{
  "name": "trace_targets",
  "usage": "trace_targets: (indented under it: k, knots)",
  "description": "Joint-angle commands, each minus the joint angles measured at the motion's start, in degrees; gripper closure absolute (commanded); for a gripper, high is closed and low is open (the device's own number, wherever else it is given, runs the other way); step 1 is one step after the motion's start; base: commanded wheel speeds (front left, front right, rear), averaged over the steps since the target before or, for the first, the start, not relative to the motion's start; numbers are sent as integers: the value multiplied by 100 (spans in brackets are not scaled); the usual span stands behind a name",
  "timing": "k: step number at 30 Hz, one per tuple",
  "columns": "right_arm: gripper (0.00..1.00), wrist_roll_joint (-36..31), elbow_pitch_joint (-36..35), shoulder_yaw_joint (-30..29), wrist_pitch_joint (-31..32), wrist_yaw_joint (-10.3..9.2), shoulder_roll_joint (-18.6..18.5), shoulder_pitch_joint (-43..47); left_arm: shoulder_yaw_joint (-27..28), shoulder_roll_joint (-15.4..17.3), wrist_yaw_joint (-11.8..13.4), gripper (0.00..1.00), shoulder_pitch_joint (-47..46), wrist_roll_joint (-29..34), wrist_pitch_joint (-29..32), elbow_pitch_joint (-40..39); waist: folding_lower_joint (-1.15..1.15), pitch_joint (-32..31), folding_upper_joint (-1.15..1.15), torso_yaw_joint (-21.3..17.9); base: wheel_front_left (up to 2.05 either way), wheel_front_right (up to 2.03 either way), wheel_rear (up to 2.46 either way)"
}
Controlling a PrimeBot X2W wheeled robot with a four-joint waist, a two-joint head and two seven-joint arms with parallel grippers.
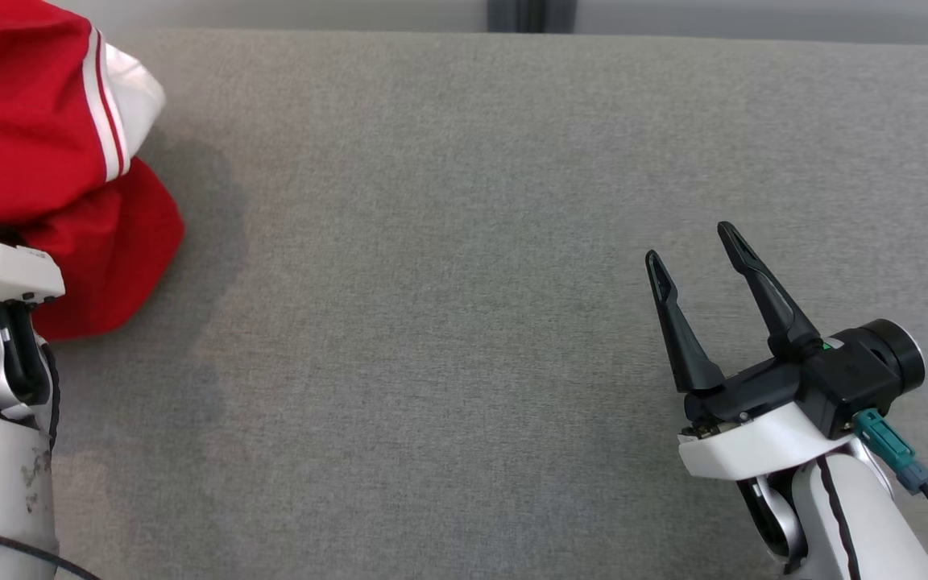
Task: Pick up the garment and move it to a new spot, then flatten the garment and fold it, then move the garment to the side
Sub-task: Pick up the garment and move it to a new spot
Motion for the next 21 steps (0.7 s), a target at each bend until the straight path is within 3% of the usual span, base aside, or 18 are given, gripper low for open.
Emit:
trace_targets:
  k: [1,13,21]
  knots:
    - [0,68,-3,-3,-10,0,-20,70,-21,19,40,100,101,57,-32,-275,0,-212,0,-192,0,0,0]
    - [0,270,-23,-128,-10,0,-19,329,-327,26,160,100,627,239,531,-2007,0,-666,0,-835,0,0,0]
    - [0,394,-66,-101,-10,0,-20,333,-769,11,-32,100,663,346,848,-2495,0,-705,0,-1302,0,0,0]
